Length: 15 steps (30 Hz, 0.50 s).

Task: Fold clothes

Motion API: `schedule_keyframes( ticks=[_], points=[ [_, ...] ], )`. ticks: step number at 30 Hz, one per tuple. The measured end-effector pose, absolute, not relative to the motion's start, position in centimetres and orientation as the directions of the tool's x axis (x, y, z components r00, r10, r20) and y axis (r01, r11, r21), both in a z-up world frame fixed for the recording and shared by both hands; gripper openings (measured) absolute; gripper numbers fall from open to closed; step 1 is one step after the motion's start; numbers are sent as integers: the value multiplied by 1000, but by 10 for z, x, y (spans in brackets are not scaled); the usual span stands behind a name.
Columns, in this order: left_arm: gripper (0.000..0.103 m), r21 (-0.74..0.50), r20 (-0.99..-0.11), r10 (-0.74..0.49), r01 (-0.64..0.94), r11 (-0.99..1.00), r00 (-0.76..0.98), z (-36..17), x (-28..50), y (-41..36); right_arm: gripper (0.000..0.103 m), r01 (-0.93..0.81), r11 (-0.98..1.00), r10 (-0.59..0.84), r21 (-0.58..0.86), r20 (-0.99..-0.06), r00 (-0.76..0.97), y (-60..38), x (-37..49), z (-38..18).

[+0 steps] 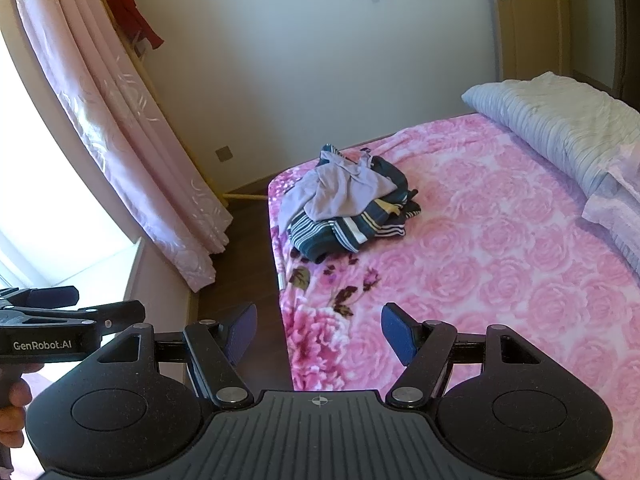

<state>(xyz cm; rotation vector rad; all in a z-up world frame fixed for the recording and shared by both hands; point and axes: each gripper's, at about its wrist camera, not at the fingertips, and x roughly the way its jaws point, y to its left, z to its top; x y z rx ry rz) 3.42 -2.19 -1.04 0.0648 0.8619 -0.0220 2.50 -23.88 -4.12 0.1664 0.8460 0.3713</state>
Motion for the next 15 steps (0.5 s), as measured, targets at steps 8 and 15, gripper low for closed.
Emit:
schedule_keyframes(
  ticks=[8, 15],
  points=[
    [102, 35, -776, -13, 64, 997, 631, -21, 57, -14, 66, -226, 926, 377, 302, -714, 590, -240, 39, -53],
    [102, 37, -787, -21, 81, 996, 616, -38, 101, -1, 66, -204, 917, 395, 342, -712, 581, -234, 65, -65]
  ],
)
